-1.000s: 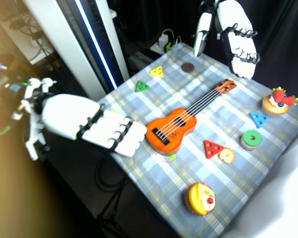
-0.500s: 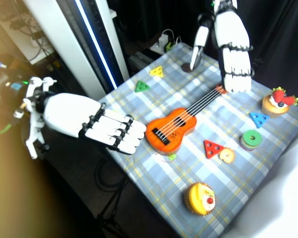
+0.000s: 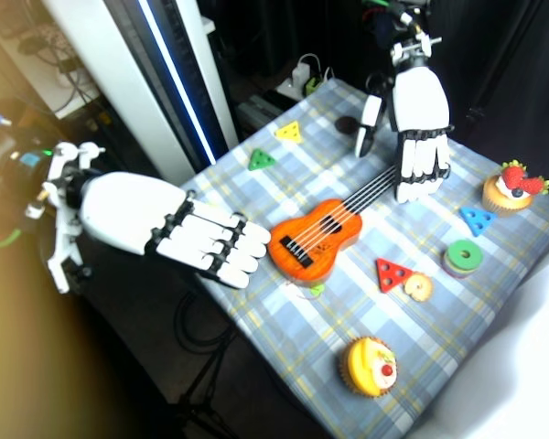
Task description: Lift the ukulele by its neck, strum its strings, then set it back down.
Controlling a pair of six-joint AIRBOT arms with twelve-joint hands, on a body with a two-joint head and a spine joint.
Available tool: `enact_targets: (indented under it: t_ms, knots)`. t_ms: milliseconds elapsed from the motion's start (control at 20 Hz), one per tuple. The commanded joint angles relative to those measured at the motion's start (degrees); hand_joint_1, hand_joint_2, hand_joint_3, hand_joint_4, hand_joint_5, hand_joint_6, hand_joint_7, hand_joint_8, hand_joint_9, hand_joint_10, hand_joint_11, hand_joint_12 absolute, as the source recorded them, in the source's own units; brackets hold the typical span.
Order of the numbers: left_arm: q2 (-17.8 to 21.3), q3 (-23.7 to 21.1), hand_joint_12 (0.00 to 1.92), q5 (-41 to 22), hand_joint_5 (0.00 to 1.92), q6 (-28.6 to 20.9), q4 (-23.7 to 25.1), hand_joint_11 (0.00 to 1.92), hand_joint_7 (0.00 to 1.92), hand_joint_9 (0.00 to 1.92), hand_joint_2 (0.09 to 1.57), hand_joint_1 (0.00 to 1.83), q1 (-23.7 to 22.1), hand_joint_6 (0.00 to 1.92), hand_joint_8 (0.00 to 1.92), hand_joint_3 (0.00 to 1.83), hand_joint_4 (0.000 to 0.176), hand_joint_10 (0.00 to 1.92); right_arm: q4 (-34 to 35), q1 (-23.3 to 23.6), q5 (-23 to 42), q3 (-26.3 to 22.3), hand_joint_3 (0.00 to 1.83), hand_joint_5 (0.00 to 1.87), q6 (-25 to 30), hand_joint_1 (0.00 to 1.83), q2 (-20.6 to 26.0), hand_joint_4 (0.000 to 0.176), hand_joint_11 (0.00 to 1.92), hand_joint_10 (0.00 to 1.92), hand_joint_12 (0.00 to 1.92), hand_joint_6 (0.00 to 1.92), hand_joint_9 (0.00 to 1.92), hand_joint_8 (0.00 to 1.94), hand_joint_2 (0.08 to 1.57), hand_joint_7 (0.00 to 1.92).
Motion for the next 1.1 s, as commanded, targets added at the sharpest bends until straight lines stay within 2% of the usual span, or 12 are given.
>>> enact_targets:
  t_ms: [0,50,150,200,250,300,350,450,500,650,700,1050]
  knots:
    - [-0.8,0.5,1.47,-3.8,0.00,1.2,-1.4,0.00,0.30,0.10,1.16,1.00,0.1,0.98,0.43,0.00,0.007,0.95,0.4,0.7,7.3,0.0,0.00,0.00,-0.1,0.33,0.7,0.043,0.00,0.00,0.27,0.00,0.00,0.00,1.26,0.00]
    - [-1.3,0.9,1.83,-4.0,0.04,2.0,-2.5,0.00,0.21,0.07,1.15,1.06,0.4,1.09,0.85,0.00,0.000,1.33,0.4,0.6,7.5,-0.1,0.00,0.00,-0.1,0.33,0.8,0.046,0.00,0.00,0.30,0.00,0.00,0.00,1.26,0.00]
    - [-2.3,1.7,1.92,-4.7,0.27,2.2,-4.6,0.20,0.28,0.22,1.15,1.11,1.5,1.24,1.34,0.00,0.000,1.66,0.4,0.6,7.7,-0.1,0.00,0.00,-0.1,0.37,0.8,0.028,0.00,0.00,0.28,0.00,0.00,0.00,1.26,0.00]
    - [-2.4,1.8,1.92,-4.7,0.65,2.2,-4.9,0.49,0.46,0.44,1.20,1.06,1.8,1.36,1.68,0.03,0.000,1.84,0.5,0.6,7.8,-0.1,0.00,0.00,-0.1,0.37,0.8,0.045,0.00,0.00,0.19,0.00,0.00,0.00,1.26,0.00]
    - [-2.4,1.8,1.92,-4.7,0.71,2.2,-4.9,0.68,0.62,0.64,1.22,1.08,2.0,1.42,1.86,0.03,0.000,1.90,0.6,0.6,7.9,-0.1,0.00,0.00,-0.1,0.39,0.8,0.050,0.00,0.00,0.04,0.00,0.00,0.00,1.27,0.00]
    - [-2.2,1.7,1.92,-4.8,0.72,2.3,-4.9,0.86,0.77,0.82,1.10,1.20,2.1,1.80,1.91,0.00,0.000,1.92,0.7,0.6,8.2,-0.1,0.00,0.00,-0.1,0.38,0.9,0.061,0.00,0.00,0.01,0.00,0.00,0.00,1.26,0.00]
    - [-1.8,1.3,1.92,-5.2,0.96,2.3,-4.9,1.36,1.10,1.25,1.13,1.23,1.9,1.92,1.92,0.00,0.000,1.92,0.8,0.6,8.4,-0.2,0.00,0.00,-0.1,0.38,1.0,0.073,0.00,0.00,0.00,0.00,0.00,0.00,1.27,0.00]
    - [-0.9,0.2,1.92,-6.4,1.04,2.3,-4.4,1.42,1.19,1.32,1.13,1.18,1.7,1.92,1.92,0.00,0.000,1.92,0.8,0.6,9.0,-0.4,0.00,0.00,-0.1,0.38,1.2,0.069,0.00,0.00,0.00,0.00,0.00,0.00,1.26,0.00]
    - [-0.7,-0.1,1.92,-6.7,1.05,2.3,-4.2,1.49,1.27,1.40,1.14,1.27,1.4,1.92,1.92,0.00,0.000,1.92,0.8,0.6,9.4,-0.5,0.00,0.00,-0.1,0.37,1.3,0.041,0.00,0.00,0.00,0.00,0.00,0.00,1.27,0.00]
    - [0.1,-1.0,1.92,-8.1,1.06,1.6,-2.8,1.50,1.32,1.45,1.22,1.34,0.4,1.92,1.92,0.01,0.000,1.92,0.8,0.1,11.2,-0.8,0.00,0.00,0.7,0.42,1.8,0.041,0.00,0.00,0.00,0.00,0.00,0.00,1.28,0.00]
    - [0.5,-1.4,1.92,-8.7,1.07,0.7,-1.8,1.50,1.33,1.45,1.22,1.36,0.2,1.92,1.92,0.01,0.000,1.92,0.6,0.0,11.9,-0.8,0.01,0.00,1.4,0.41,2.0,0.000,0.00,0.00,0.00,0.00,0.00,0.00,1.29,0.00]
    - [1.7,-2.5,1.92,-11.6,1.03,-2.7,2.1,1.57,1.36,1.51,1.22,1.42,-2.6,1.92,1.92,0.01,0.000,1.92,-3.5,0.8,13.8,-0.8,0.00,0.00,4.7,0.41,2.2,0.000,0.00,0.00,0.00,0.00,0.00,0.00,1.29,0.00]
